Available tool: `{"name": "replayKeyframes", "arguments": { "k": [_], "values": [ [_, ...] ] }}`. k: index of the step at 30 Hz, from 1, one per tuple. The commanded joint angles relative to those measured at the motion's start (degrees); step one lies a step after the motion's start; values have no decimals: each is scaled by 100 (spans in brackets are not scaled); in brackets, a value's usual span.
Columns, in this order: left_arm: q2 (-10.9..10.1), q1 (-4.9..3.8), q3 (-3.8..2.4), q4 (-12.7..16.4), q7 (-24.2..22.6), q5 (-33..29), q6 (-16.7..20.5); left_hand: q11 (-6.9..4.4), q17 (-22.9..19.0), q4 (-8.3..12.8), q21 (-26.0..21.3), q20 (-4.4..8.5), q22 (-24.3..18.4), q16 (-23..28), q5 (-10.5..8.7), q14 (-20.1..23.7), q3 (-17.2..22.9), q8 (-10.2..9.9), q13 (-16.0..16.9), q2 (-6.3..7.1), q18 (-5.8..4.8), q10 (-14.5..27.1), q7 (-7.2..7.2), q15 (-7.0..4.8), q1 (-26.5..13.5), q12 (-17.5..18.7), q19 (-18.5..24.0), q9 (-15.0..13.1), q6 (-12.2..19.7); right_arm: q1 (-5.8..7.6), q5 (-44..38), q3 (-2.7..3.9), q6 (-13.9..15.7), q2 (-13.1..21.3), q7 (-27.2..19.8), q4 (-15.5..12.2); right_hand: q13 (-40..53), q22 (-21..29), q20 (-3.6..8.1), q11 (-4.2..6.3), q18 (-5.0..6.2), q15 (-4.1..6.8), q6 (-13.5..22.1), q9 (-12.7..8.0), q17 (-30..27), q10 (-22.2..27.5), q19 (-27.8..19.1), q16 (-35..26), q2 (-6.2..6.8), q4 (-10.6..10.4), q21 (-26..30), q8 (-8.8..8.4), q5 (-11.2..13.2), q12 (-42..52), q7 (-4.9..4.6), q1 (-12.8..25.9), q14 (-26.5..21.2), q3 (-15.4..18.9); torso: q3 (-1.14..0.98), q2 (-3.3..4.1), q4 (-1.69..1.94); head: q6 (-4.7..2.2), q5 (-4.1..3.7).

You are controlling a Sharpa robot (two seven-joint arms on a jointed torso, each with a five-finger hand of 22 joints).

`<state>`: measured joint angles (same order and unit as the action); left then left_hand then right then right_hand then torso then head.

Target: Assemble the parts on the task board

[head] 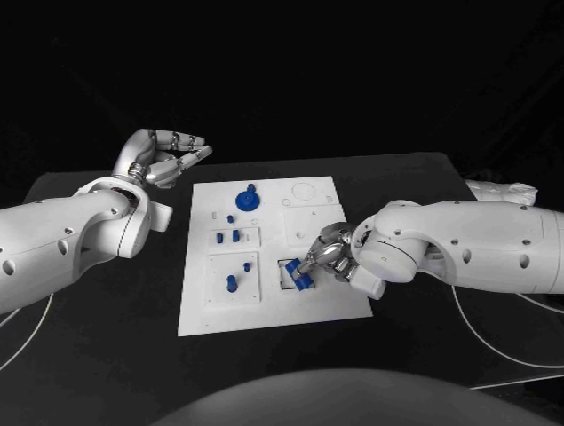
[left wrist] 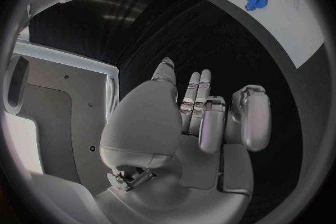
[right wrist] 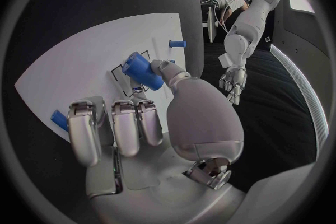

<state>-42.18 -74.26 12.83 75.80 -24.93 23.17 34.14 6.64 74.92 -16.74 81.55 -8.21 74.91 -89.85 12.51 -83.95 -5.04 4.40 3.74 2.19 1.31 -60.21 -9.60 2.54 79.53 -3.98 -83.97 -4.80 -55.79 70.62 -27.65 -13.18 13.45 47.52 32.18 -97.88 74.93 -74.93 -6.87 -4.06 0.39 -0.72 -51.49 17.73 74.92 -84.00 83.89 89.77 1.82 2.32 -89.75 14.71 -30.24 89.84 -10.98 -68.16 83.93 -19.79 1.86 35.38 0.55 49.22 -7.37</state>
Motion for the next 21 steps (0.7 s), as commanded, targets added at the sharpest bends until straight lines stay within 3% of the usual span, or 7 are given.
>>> {"name": "replayKeyframes", "arguments": {
  "k": [1,14,21],
  "values": [
    [15,-4,-4,13,-33,-8,-73,5,1508,-4,-16,-21,1249,-15,-3,-605,-26,-30,-6,-45,67,18,-1,16,-7,19,-84,7,-29,-7,49,-3,-115,-39,1,31,1507,-1507,34,25,-39,34,-384,19,1508,-600,611,23,-56,-21,-25,-14,33,16,328,12,607,-28,0,-1,-7,14,0],
    [16,-4,-4,16,-29,-8,-76,5,1508,-4,-16,-21,1249,-15,-3,-605,-26,-30,-6,-45,67,18,-1,16,-7,19,-84,7,-29,-10,58,-3,-91,-123,80,112,1507,-1507,38,29,-39,37,-418,-8,1508,-600,611,23,-64,-110,-25,-127,340,16,329,177,607,51,0,-3,-8,5,3],
    [25,-4,-4,17,-28,-7,-90,4,1508,-2,-13,-21,1249,-15,-2,-605,-28,-30,-6,-50,66,17,0,15,-3,19,-86,7,-29,-16,64,-3,-72,-154,78,137,1507,-1507,23,-3,-39,15,-377,-70,1508,-600,611,23,-31,-246,-25,-286,832,16,292,361,607,197,-1,-3,-3,-1,4]
  ]
}}
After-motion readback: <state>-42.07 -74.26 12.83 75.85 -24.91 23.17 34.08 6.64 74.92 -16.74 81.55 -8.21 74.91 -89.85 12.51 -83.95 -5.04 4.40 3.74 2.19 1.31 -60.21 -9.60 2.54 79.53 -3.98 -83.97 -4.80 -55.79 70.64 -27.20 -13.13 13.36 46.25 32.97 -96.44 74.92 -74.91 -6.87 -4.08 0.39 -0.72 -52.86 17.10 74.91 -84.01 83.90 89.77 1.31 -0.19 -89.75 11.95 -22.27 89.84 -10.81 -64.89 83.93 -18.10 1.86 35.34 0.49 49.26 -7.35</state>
